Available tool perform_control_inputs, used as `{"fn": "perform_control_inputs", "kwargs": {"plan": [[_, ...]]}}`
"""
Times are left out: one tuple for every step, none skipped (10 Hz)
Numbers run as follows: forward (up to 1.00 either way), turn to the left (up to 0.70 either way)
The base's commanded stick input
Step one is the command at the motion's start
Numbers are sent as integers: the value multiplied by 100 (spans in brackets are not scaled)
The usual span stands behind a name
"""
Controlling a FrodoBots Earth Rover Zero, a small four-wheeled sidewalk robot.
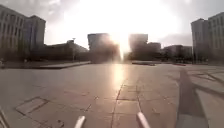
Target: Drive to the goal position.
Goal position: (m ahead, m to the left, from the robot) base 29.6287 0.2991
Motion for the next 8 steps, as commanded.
{"fn": "perform_control_inputs", "kwargs": {"plan": [[100, 0], [100, 0], [100, 0], [100, 0], [100, 0], [100, 0], [100, 0], [100, 0]]}}
